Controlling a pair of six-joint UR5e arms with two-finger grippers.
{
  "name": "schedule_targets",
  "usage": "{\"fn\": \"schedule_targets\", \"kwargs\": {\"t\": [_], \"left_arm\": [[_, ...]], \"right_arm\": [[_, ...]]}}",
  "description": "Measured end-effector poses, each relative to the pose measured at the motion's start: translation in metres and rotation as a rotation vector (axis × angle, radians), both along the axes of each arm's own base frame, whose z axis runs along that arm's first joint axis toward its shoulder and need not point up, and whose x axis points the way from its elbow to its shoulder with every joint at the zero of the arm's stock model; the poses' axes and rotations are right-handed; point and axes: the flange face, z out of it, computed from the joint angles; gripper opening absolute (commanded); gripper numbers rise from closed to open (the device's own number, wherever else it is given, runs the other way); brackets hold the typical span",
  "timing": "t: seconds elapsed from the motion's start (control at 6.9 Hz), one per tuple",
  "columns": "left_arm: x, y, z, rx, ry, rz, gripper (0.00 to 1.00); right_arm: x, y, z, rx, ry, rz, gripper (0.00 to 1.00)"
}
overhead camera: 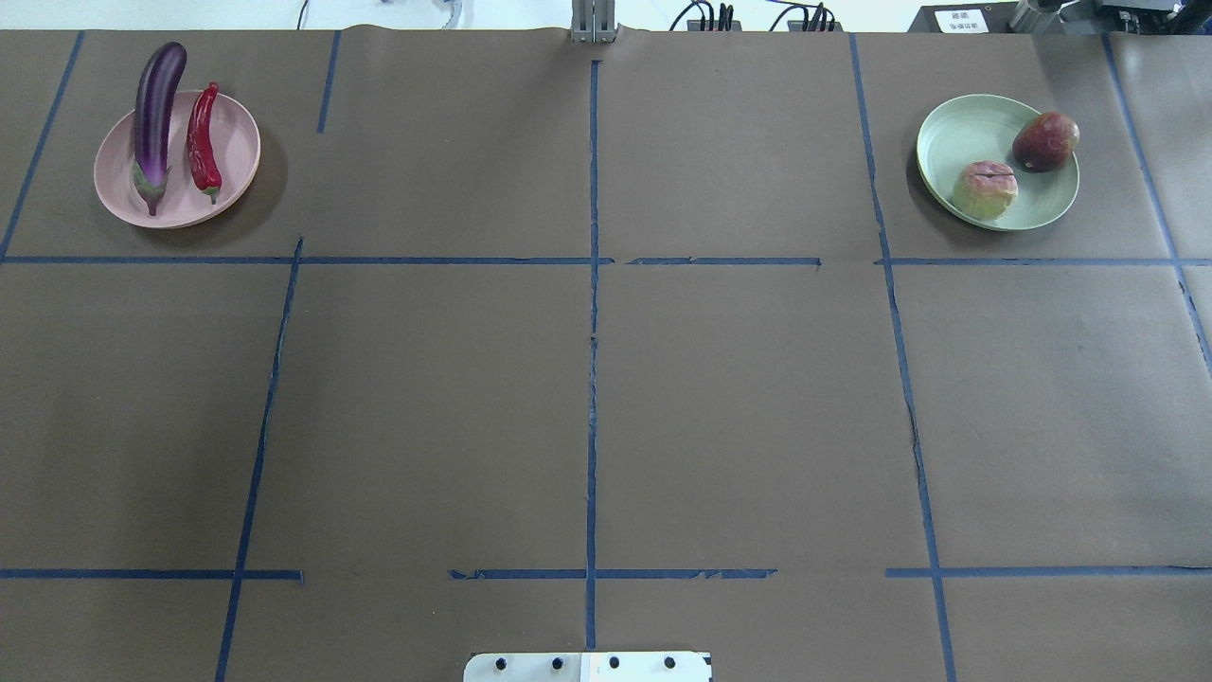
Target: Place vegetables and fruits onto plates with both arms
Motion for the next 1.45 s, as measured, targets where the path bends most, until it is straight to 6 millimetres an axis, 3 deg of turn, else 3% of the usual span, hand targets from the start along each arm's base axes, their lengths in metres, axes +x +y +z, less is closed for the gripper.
{"fn": "schedule_targets", "kwargs": {"t": [0.58,0.87,1.45], "left_arm": [[0.004,0.093,0.018,-0.062,-0.003,0.001,1.00],[0.005,0.107,0.028,-0.059,-0.002,-0.001,1.00],[0.008,0.109,0.029,-0.059,-0.006,0.007,1.00]], "right_arm": [[0.000,0.031,0.034,-0.014,0.003,-0.007,1.00],[0.000,0.045,0.049,-0.011,0.000,-0.007,1.00],[0.000,0.048,0.050,-0.017,-0.003,0.002,1.00]]}}
